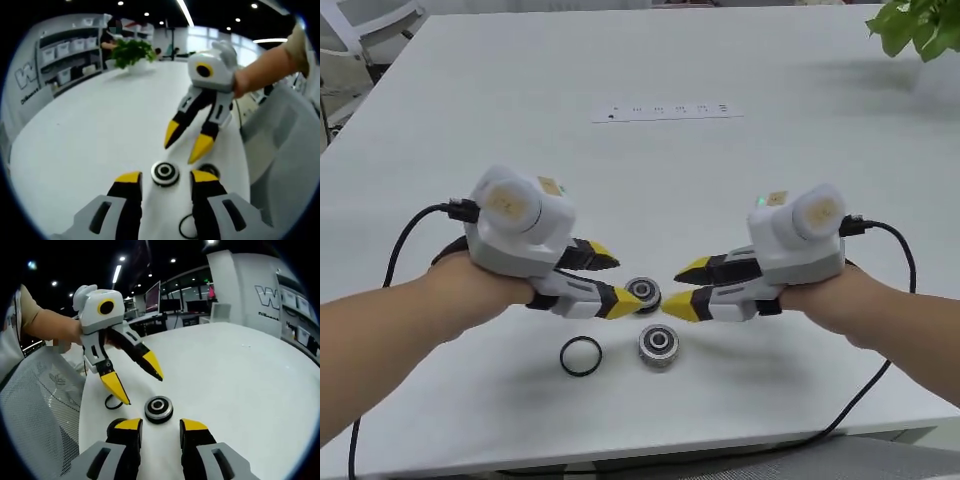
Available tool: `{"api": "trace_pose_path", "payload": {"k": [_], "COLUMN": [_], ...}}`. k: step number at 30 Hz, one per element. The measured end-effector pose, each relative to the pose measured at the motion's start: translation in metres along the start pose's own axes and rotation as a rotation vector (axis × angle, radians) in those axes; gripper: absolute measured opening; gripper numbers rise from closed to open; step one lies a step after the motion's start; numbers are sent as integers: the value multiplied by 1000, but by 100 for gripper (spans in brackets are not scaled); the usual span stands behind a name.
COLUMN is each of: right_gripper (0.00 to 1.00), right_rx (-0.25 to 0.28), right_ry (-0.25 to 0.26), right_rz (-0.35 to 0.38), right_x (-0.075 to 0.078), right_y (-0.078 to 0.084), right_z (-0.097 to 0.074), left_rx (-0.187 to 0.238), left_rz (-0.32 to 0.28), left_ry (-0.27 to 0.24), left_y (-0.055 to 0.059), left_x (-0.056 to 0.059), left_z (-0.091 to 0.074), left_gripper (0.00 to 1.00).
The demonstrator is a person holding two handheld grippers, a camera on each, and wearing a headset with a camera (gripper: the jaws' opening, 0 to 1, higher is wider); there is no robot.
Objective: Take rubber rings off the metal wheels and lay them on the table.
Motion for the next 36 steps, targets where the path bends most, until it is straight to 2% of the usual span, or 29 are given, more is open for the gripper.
{"api": "trace_pose_path", "payload": {"k": [7,24,36], "right_gripper": [25,21,19], "right_rx": [-16,-28,-31], "right_ry": [-6,-3,-14], "right_rz": [-25,-14,-7], "right_x": [0,3,1], "right_y": [2,5,7], "right_z": [4,9,13], "left_rx": [-2,-12,-26], "left_rz": [-1,1,17], "left_ry": [12,27,12], "left_y": [1,2,7], "left_x": [-3,3,-2], "left_z": [7,16,21], "left_gripper": [34,25,18]}}
Point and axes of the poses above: the centre of the closed fingertips' face, and the gripper's own axes: z roughly forward along the fingers, x roughly to its right, y roughly out of its underside, the point moved 3 cm from there along -z, roughly backward along the fingers, and after that the axes turned 1 degree about y, right-handed, at the moved point
